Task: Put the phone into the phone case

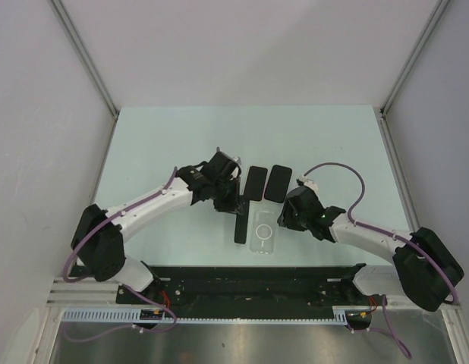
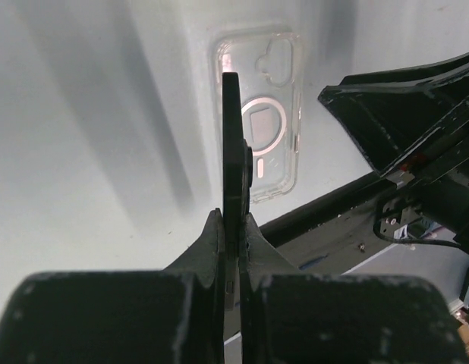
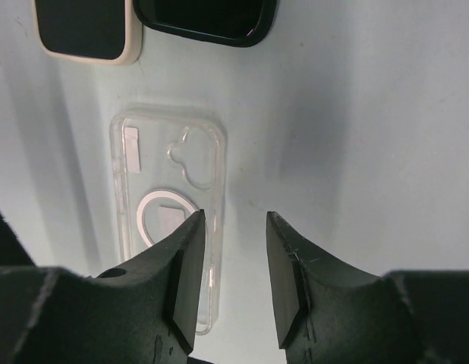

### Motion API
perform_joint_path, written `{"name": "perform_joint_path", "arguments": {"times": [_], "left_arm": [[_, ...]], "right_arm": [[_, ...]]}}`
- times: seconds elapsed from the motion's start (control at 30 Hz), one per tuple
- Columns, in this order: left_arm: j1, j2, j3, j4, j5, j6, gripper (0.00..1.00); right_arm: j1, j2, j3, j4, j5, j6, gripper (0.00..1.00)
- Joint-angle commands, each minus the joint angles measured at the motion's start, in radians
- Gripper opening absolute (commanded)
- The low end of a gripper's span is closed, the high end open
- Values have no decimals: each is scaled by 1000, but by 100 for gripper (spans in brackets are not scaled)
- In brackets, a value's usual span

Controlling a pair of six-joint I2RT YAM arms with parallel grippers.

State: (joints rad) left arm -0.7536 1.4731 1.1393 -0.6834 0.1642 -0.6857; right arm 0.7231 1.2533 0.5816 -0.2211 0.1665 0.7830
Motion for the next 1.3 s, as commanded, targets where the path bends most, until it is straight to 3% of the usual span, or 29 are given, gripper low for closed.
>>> {"name": "perform_joint_path", "arguments": {"times": [0.0, 0.3, 0.77, 1.13, 1.27], "left_arm": [[-35, 59, 100, -13, -52, -46, 0], [-101, 200, 218, -48, -109, -67, 0], [-158, 366, 378, -202, -261, -69, 0], [-173, 424, 408, -220, -235, -72, 0], [-174, 440, 415, -220, -229, -72, 5]], "right_arm": [[-48, 27, -40, 161, -125, -18, 41], [-80, 107, -111, 324, -226, -4, 38], [-86, 121, -118, 355, -252, -2, 36], [-93, 101, -132, 354, -254, 27, 38], [-93, 113, -140, 364, -256, 41, 38]]}}
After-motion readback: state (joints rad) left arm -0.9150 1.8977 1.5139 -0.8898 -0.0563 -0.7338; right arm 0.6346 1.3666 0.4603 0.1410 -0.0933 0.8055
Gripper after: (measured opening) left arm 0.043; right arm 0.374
